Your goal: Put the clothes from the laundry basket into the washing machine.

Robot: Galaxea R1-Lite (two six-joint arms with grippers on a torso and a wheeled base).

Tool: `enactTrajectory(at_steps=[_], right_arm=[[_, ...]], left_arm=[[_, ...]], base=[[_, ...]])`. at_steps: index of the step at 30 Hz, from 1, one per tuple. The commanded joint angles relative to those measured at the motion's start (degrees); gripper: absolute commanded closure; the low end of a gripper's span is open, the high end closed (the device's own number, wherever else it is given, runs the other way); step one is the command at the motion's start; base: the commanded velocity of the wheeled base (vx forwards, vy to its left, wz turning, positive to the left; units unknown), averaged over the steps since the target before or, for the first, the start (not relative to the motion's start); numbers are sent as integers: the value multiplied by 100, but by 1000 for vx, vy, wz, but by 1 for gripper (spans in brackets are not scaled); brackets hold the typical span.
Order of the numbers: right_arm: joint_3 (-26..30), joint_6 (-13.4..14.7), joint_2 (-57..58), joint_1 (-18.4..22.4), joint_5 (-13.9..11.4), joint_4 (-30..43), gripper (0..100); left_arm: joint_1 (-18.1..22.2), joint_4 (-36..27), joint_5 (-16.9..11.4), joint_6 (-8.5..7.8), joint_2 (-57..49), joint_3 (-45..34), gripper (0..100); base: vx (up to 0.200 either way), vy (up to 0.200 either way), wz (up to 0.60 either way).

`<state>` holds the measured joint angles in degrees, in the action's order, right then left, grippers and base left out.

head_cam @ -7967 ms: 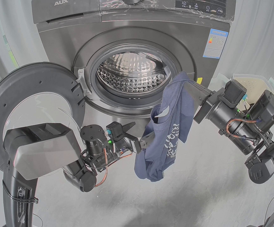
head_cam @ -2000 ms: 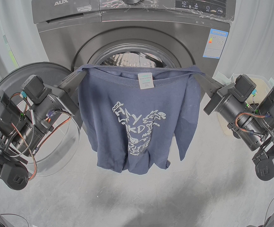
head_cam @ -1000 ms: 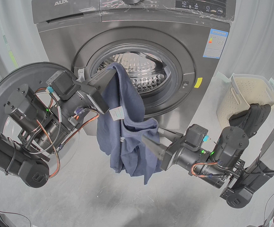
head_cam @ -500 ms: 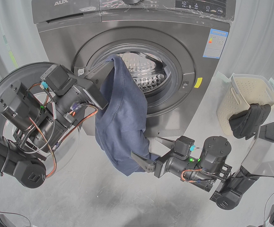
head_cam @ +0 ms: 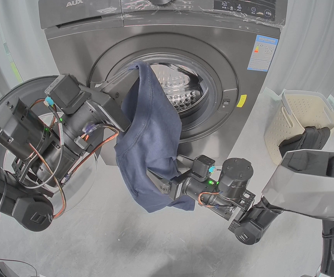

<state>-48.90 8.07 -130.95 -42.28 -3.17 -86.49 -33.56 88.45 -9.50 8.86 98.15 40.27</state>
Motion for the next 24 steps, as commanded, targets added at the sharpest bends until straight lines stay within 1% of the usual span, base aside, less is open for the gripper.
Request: enactTrajectory(at_steps=[1, 3, 5, 6, 7, 9, 12, 13, 17, 20, 22, 24], right_arm=[[-604, -7, -721, -26, -61, 1, 0], [-867, -16, -959, 9, -70, -8, 0], [-920, -16, -1003, 18, -70, -8, 0], [-1359, -16, -1345, 70, -70, -8, 0], [-1456, -7, -1407, 88, -61, -8, 0], [-1579, -7, -1468, 97, -61, -8, 0], [-1605, -7, -1477, 97, -26, -8, 0], [-1579, 2, -1477, 97, -8, -8, 100], [-1509, 19, -1372, 141, 1, -17, 100], [-1342, 19, -1046, 317, 36, -17, 100], [-1131, 19, -765, 448, 53, -17, 100], [-902, 19, -387, 589, 62, -8, 100]], left_arm=[[-28, 14, -8, 1, -24, -1, 100], [-28, 14, 0, 1, -24, -1, 100], [-28, 14, 0, 1, -24, -1, 100], [-19, 14, 0, 1, -41, 8, 100], [-10, 14, 0, 1, -76, 8, 100], [-10, -4, -8, 10, -129, -1, 100], [-10, -4, -8, 10, -138, 8, 100], [7, -4, -8, 10, -138, 8, 100], [34, 5, 0, 19, -112, -1, 100], [78, -4, 0, 19, -68, -36, 100], [227, -30, -8, 45, -15, -89, 100], [447, -30, -17, 37, 161, -151, 100]], base=[[0, 0, 0], [0, 0, 0], [0, 0, 0], [0, 0, 0], [0, 0, 0], [0, 0, 0], [0, 0, 0], [0, 0, 0], [0, 0, 0], [0, 0, 0], [0, 0, 0], [0, 0, 0]])
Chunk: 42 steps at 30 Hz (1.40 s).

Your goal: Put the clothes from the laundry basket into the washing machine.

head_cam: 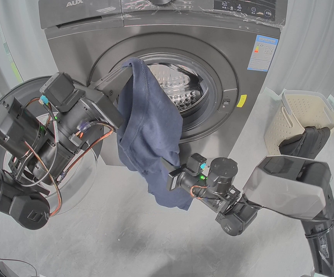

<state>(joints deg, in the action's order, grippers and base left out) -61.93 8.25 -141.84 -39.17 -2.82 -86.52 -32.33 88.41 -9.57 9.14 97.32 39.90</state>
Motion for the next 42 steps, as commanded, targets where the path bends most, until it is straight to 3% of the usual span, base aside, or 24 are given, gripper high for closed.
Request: enactTrajectory(at_steps=[1, 8, 17, 23, 28, 29, 36, 40, 42], right_arm=[[506, 1, 860, 340, 27, -6, 100], [1042, 1, 1897, 647, 115, 65, 100], [1201, 1, 2433, 735, 194, 161, 100], [1253, -8, 2468, 726, 211, 179, 100], [1236, -8, 2450, 700, 211, 179, 100], [1201, -8, 2450, 691, 211, 179, 100], [1130, -25, 2424, 779, 211, 188, 100], [1086, -17, 2415, 814, 211, 188, 100], [1086, -25, 2415, 770, 203, 179, 100]], left_arm=[[394, -25, -10, 0, 323, -140, 100], [719, 19, -89, -18, 921, -422, 100], [1071, 36, -265, -53, 1562, -677, 100], [1062, 45, -607, -141, 1650, -1010, 100], [1036, 45, -651, -194, 1641, -1054, 100], [1044, 45, -687, -202, 1633, -1081, 0], [983, 45, -845, -238, 1703, -1424, 0], [877, 45, -1196, -484, 1738, -1749, 0], [877, 45, -1223, -580, 1773, -1784, 0]], base=[[0, 0, 0], [0, 0, 0], [0, 0, 0], [0, 0, 0], [0, 0, 0], [0, 0, 0], [0, 0, 0], [0, 0, 0], [0, 0, 0]])
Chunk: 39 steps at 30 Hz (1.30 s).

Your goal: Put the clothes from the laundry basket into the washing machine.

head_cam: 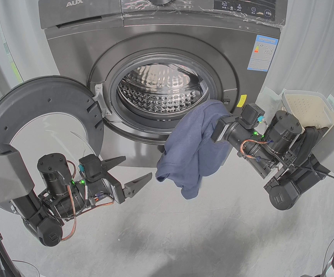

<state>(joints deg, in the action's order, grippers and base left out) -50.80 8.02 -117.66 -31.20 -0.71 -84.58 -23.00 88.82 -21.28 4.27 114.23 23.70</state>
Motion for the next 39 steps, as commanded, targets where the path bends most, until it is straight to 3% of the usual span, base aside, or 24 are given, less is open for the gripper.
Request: enactTrajectory(at_steps=[1, 11, 15, 17, 27, 31, 39], right_arm=[[-27, -2, -2, -53, -8, -15, 100], [-9, -2, 51, -642, -52, -15, 100], [-27, -2, 42, -792, -44, -24, 100], [-35, 6, 33, -827, -44, -32, 100], [-229, 15, -2, -1020, -26, -15, 100], [-229, 24, -11, -1064, -17, -15, 100], [-167, 59, 33, -1240, 0, -24, 100]], left_arm=[[-55, 4, -42, -110, 109, -129, 0], [-38, 4, 89, -40, 574, 759, 0], [-90, -5, 107, 233, 706, 1119, 0], [-196, 4, 107, 285, 759, 1163, 0], [-829, 4, 107, 294, 917, 1216, 0], [-846, 4, 116, 250, 1111, 1392, 0], [-732, 4, 415, 250, 1770, 2192, 0]], base=[[0, 0, 0], [0, 0, 0], [0, 0, 0], [0, 0, 0], [0, 0, 0], [0, 0, 0], [0, 0, 0]])
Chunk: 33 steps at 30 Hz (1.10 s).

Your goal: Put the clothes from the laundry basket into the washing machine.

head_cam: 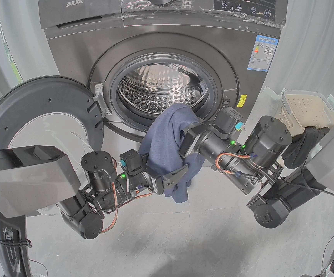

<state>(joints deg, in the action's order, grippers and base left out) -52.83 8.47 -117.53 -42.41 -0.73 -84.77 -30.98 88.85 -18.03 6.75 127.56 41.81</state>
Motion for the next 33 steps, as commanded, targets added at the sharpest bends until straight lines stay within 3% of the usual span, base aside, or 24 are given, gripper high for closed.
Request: enactTrajectory(at_steps=[1, 12, 16, 17, 23, 27, 30, 33], right_arm=[[36, 14, 28, -162, 12, -4, 100], [80, 49, 37, -303, 64, -13, 100], [133, 58, 55, -294, 64, -13, 100], [142, 67, 55, -285, 64, -13, 100], [177, 111, 178, -109, 196, -4, 100], [238, 128, 283, 295, 205, 5, 100], [529, 172, 274, 558, 205, -4, 100], [819, 181, 222, 620, 214, -13, 100]], left_arm=[[74, 1, 98, 10, 480, 442, 0], [92, -8, 247, 1, 884, 837, 0], [145, 1, 537, 1, 981, 1074, 0], [153, 1, 555, 1, 990, 1083, 100], [311, 1, 599, 10, 963, 1101, 100], [505, 19, 696, 45, 726, 1048, 100], [522, 10, 740, 291, 296, 943, 100], [470, 10, 748, 397, -126, 802, 100]], base=[[0, 0, 0], [0, 0, 0], [0, 0, 0], [0, 0, 0], [0, 0, 0], [0, 0, 0], [0, 0, 0], [0, 0, 0]])
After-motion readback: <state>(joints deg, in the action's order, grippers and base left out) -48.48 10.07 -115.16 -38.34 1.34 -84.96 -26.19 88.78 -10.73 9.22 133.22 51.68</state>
